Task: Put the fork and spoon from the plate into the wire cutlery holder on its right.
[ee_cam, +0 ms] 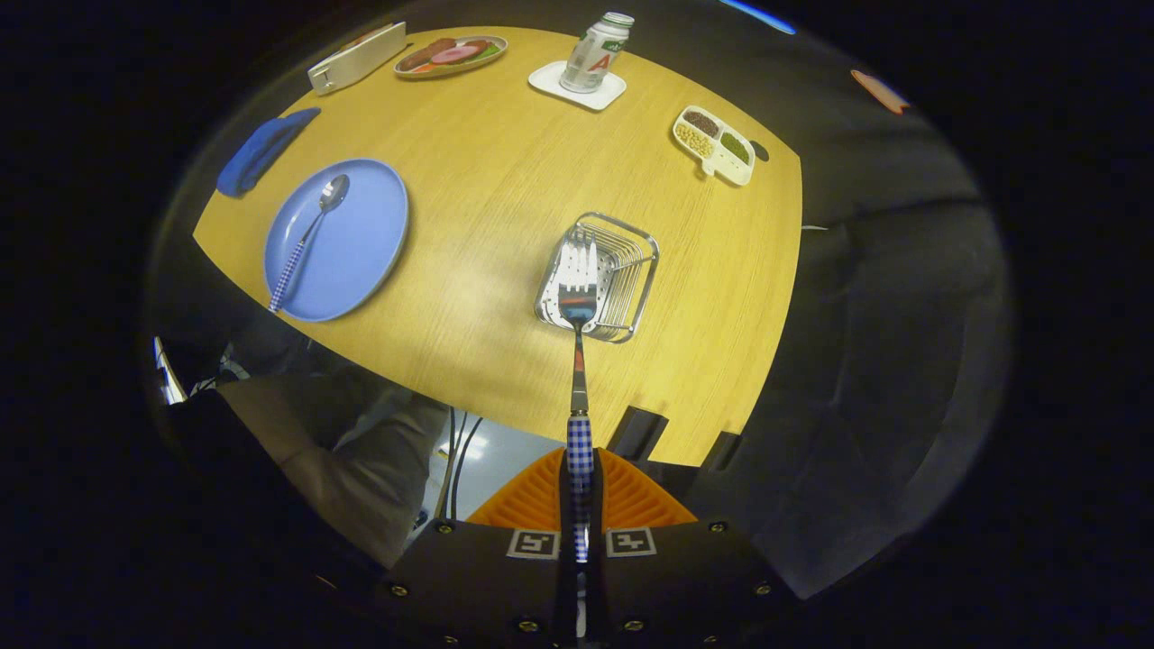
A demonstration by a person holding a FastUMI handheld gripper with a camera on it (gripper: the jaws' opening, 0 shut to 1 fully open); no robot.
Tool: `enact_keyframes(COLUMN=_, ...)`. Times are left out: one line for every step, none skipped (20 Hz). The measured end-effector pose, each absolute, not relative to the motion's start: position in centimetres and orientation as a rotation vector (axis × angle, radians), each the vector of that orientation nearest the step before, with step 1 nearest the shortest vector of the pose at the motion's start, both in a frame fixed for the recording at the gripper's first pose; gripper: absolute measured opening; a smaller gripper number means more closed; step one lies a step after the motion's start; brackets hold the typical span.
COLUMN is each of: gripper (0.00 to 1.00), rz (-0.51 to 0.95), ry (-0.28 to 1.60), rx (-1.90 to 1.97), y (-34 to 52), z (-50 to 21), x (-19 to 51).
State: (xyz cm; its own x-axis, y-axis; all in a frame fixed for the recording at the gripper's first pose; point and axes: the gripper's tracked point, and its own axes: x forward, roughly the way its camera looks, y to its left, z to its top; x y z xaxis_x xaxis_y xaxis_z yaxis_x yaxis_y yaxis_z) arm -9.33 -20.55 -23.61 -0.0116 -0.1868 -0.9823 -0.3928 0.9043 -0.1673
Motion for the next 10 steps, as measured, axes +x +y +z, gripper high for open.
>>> enact_keyframes(gripper=0.04, rz=0.181, ry=1.611, rx=-0.499, y=-21.3, z=-23.8, x=-9.2)
enact_keyframes(gripper=0.04, rz=0.19, ry=1.634, rx=-0.526, y=-21.7, z=-23.9, x=-9.0)
enact_keyframes(gripper=0.04, rz=0.198, ry=1.653, rx=-0.548, y=-21.9, z=-24.1, x=-8.8)
enact_keyframes(gripper=0.04, rz=0.205, ry=1.672, rx=-0.568, y=-22.2, z=-24.4, x=-8.4)
enact_keyframes(gripper=0.04, rz=0.209, ry=1.689, rx=-0.592, y=-22.5, z=-24.6, x=-7.9)
enact_keyframes(gripper=0.04, rz=0.218, ry=1.707, rx=-0.614, y=-22.7, z=-25.0, x=-7.5)
enact_keyframes(gripper=0.04, rz=0.227, ry=1.725, rx=-0.629, y=-22.7, z=-25.2, x=-7.1)
enact_keyframes(gripper=0.04, rz=0.242, ry=1.739, rx=-0.642, y=-22.6, z=-25.6, x=-6.7)
enact_keyframes(gripper=0.04, rz=0.252, ry=1.753, rx=-0.66, y=-22.6, z=-25.9, x=-6.2)
enact_keyframes(gripper=0.04, rz=0.265, ry=1.769, rx=-0.672, y=-22.5, z=-26.2, x=-6.0)
